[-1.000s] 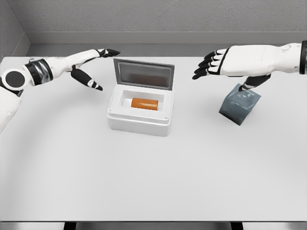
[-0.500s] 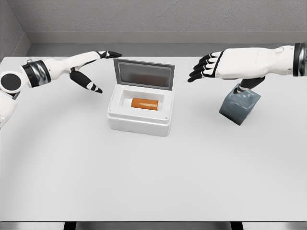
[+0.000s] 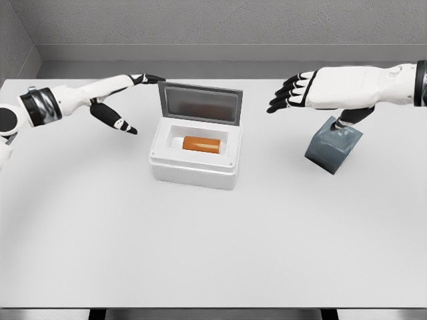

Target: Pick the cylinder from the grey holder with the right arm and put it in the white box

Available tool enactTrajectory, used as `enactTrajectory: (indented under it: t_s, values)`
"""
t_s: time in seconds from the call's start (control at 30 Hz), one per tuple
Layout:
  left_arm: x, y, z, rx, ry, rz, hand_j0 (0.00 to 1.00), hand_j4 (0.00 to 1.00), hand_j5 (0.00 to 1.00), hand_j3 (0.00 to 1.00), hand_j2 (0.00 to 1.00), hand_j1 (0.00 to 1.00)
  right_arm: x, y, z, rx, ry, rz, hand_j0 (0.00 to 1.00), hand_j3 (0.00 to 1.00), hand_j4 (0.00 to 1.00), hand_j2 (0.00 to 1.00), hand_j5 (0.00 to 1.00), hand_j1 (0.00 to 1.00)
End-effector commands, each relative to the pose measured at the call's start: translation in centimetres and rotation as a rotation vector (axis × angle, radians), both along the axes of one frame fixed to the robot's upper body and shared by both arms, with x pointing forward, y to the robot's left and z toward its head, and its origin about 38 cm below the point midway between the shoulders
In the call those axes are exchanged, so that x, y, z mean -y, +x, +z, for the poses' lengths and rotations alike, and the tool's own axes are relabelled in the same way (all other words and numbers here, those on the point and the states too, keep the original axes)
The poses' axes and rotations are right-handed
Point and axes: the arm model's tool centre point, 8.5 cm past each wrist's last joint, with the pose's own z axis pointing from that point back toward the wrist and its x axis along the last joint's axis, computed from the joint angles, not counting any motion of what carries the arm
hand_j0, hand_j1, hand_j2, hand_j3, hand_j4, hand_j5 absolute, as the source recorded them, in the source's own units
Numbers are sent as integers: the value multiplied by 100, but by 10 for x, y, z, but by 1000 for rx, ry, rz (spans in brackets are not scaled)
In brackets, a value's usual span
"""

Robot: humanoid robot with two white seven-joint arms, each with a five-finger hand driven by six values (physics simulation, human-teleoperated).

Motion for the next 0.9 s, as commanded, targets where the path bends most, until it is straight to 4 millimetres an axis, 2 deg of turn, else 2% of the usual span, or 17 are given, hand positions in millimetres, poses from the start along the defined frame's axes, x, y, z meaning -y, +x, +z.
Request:
enactTrajectory:
  t_s: [0.0,0.4,0.47,0.6,0.63,0.73,0.77,0.87]
  values:
    - [0,-2,7,12,-11,-10,100,100,100,100,100,100,1,1,1,-2,5,-8,100,100,100,100,100,100]
    - [-10,-14,10,17,-17,-20,100,100,100,100,100,100,1,5,0,-3,9,-14,100,100,100,100,100,100]
    - [-23,-15,13,13,-26,2,100,100,100,100,100,100,2,5,1,-2,8,-16,100,100,100,100,100,100]
    - [-62,-24,10,-40,-105,82,100,100,100,100,100,100,2,5,-1,-5,8,-16,100,100,100,100,100,100]
    - [-77,-26,8,-54,-109,115,100,100,100,100,100,100,3,5,0,-4,7,-19,100,100,100,100,100,100]
    - [-84,-27,5,-64,-127,137,100,100,100,100,100,100,4,4,-1,-5,8,-20,100,100,100,100,100,100]
    - [-92,-29,7,-63,-120,151,100,100,100,100,100,100,4,4,-2,-7,10,-22,100,100,100,100,100,100]
    - [-94,-29,7,-64,-117,153,100,100,100,100,100,100,4,4,-2,-8,10,-20,100,100,100,100,100,100]
